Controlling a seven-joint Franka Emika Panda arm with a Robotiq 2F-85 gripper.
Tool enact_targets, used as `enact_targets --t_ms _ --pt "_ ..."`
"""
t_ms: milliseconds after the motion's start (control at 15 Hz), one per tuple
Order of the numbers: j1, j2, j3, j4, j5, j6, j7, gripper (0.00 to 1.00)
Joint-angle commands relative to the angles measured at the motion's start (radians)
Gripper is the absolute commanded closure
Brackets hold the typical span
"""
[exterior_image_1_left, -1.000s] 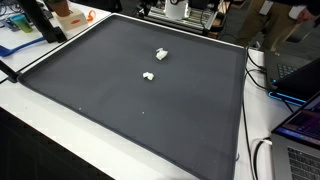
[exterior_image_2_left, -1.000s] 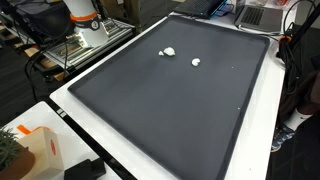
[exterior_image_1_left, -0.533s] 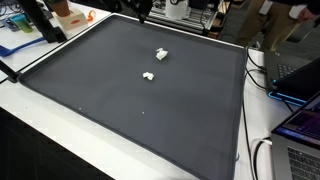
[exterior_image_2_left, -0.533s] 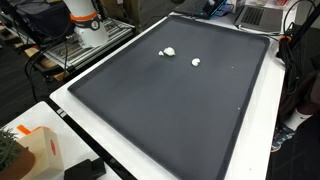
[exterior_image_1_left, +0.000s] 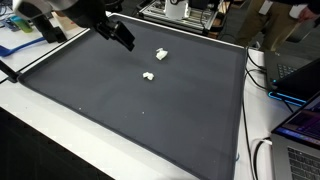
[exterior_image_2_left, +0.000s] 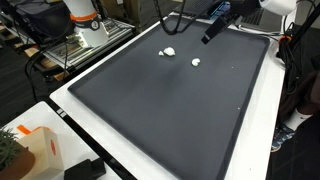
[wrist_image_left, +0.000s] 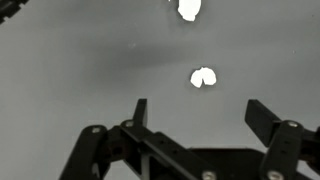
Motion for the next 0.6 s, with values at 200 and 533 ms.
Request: enact_targets --t_ms 200,533 --pt "-0.002 0.027 0.010 0.009 0.015 -0.063 0.000 0.00" --pt "-0.009 0.040 0.016 0.017 0.024 -0.151 -0.013 0.00"
